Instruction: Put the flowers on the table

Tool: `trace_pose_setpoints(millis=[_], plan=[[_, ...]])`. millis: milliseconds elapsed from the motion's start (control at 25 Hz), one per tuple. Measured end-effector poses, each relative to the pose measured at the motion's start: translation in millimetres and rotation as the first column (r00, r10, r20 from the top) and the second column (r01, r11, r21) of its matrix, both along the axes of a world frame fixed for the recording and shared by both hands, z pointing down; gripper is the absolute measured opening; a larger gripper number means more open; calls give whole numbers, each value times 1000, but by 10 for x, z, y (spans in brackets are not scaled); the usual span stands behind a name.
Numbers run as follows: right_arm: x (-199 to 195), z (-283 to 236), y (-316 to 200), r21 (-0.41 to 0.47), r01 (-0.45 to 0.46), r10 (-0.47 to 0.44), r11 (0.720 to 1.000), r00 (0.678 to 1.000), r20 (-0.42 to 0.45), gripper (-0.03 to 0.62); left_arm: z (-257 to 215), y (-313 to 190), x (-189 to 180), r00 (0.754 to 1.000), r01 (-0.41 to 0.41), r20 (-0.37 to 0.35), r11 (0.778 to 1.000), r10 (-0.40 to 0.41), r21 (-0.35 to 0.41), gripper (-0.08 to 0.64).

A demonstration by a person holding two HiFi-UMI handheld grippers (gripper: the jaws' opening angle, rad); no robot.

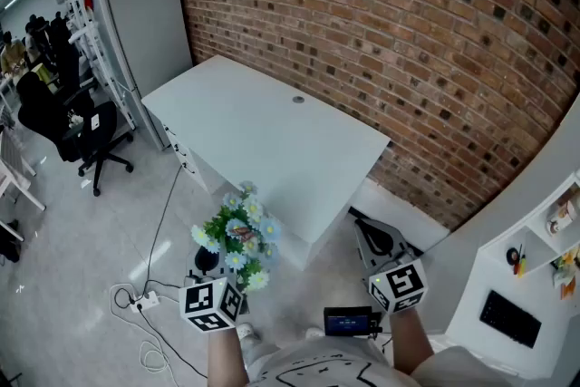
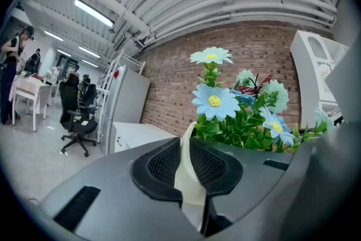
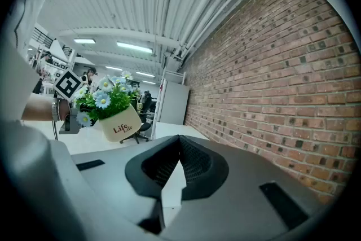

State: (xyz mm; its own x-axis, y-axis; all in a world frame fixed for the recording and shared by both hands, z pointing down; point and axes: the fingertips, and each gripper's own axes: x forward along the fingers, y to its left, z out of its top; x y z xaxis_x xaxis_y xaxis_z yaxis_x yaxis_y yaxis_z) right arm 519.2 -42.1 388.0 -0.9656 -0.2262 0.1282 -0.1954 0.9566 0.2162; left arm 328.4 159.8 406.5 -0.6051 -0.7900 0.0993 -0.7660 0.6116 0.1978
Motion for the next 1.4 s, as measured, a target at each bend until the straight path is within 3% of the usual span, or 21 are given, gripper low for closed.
trace_pose_setpoints(millis=[320,680,1000,1400], plan=[[527,5,-282,-24,38,-37,999,999,19,17,-68,-274,636,999,19,39,999,-18,-48,57],[478,36,-348,-46,68,-66,997,997,37,15,-143,-221,585,996,64,66,997,-61,-53,57],[-95,-1,-243,-67,71,-66,995,996,64,17,-170,-79,27,995,73,75,996,-69,-44,57],[-1174,24,92,-57,44,-40,997,997,61,17,-167,55,-1172,997,24,76,999,-22,-31,57]])
